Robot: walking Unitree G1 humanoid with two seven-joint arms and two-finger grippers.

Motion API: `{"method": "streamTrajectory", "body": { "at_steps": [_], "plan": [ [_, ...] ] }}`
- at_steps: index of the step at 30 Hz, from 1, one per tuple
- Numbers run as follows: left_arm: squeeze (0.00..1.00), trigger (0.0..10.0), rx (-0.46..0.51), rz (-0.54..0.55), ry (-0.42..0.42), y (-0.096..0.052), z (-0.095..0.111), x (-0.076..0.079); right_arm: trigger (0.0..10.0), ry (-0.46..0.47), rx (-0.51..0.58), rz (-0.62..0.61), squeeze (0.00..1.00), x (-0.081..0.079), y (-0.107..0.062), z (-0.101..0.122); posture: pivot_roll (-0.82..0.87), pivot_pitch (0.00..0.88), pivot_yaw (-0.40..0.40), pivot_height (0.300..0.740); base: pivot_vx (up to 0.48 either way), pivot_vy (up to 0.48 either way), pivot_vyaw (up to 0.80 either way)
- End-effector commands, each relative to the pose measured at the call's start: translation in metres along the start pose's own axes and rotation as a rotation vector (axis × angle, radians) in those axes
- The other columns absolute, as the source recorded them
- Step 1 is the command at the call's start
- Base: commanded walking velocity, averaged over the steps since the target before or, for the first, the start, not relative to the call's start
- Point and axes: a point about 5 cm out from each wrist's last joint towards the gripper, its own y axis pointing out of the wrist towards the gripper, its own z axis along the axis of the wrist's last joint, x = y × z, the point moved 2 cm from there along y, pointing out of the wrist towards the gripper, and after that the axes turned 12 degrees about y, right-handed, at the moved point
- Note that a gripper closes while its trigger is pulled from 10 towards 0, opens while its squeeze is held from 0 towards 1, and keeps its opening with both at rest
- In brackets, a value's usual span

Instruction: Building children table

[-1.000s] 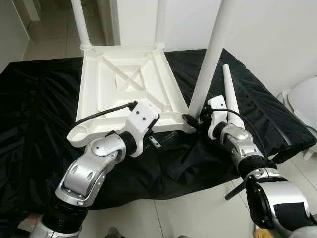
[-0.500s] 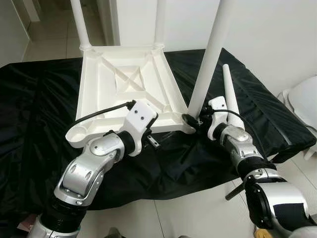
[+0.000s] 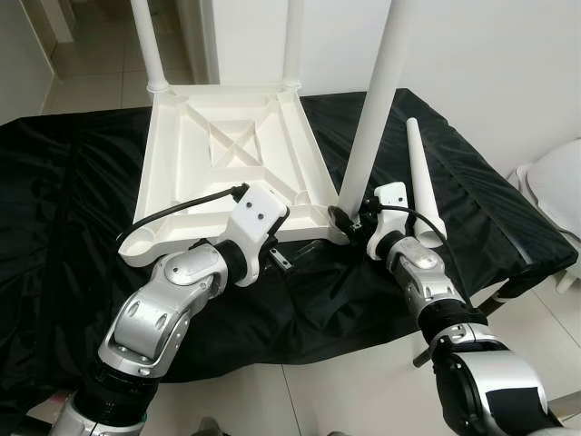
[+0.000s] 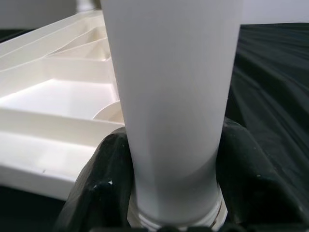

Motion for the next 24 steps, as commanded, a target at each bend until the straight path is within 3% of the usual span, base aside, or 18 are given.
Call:
{"method": "streamTrajectory", "body": {
  "at_steps": [1,12,16,24],
  "plan": [
    [0.0,10.0,-0.003,-0.019,-0.002,-0.001,0.0,0.005,0.0,0.006,0.055,-0.094,0.0,0.006,0.001,0.009,-0.02,0.05,-0.005,0.74,0.0,0.0,0.0],
    [0.0,10.0,-0.001,-0.02,-0.006,0.0,0.0,0.004,0.0,0.052,0.081,-0.348,0.0,-0.01,0.006,-0.001,-0.01,0.044,0.004,0.74,0.0,0.0,0.0],
    [0.0,10.0,0.0,-0.021,-0.011,0.0,0.0,0.005,0.0,0.076,0.08,-0.361,0.0,-0.02,0.008,-0.004,-0.01,0.042,0.006,0.74,0.0,0.0,0.0],
    [0.0,10.0,0.001,-0.02,-0.01,0.001,0.0,0.005,0.0,0.07,0.076,-0.366,0.0,-0.025,0.006,-0.006,-0.01,0.044,-0.002,0.74,0.0,0.0,0.0]
  ]
}}
